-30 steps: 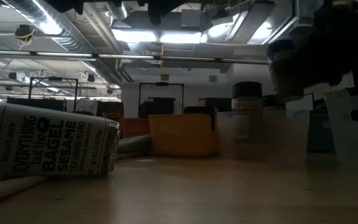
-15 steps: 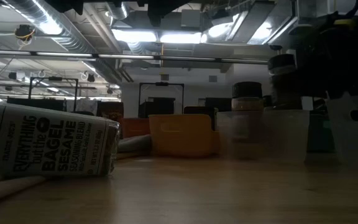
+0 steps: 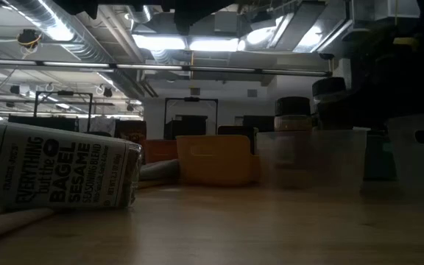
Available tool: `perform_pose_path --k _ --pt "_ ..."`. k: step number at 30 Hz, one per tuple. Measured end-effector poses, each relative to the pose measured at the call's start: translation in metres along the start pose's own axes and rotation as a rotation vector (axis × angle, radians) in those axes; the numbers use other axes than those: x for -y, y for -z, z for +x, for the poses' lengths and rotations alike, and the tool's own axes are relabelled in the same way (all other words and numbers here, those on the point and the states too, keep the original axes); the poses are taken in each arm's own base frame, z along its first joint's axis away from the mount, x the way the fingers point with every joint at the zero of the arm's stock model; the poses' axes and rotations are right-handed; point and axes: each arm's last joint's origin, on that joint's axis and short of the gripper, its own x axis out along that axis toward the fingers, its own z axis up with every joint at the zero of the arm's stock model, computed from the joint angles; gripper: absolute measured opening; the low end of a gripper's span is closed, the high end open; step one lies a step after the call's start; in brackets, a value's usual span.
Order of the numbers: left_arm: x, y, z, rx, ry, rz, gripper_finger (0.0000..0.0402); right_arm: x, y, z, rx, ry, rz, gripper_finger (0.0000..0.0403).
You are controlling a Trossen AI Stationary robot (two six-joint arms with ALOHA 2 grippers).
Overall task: Sort spices by type
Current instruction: Put the black seasoning bottle into the left white bin, then put the white seasoning bottle into the green bin
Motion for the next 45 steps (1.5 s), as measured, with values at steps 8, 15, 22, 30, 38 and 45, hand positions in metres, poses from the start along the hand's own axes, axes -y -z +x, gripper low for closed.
perform_pose_path --k 8,15,22,30,38,45 --pt "0.0 0.0 0.0 -0.003 0.0 0.0 0.0253 0.0 0.003 0.001 -0.007 0.004 -0.015 0.0152" --pt "0.0 0.0 0.0 -0.003 0.0 -0.015 0.0253 0.0 0.003 0.001 -0.013 -0.004 -0.017 0.0171" --pt "0.0 0.0 0.0 -0.004 0.0 -0.037 0.0253 0.0 0.004 0.001 -0.023 -0.018 -0.017 0.0244" --pt "0.0 0.002 0.0 -0.024 -0.002 -0.049 0.0253 0.0 0.004 0.001 -0.024 -0.018 -0.02 0.0286" --pt "0.001 0.006 0.0 -0.058 -0.001 -0.068 0.0253 -0.001 0.003 0.001 -0.035 -0.039 -0.026 0.0289" --pt "0.015 0.021 -0.004 -0.22 0.038 -0.164 0.0253 -0.009 -0.003 0.002 -0.032 -0.075 -0.118 0.0289"
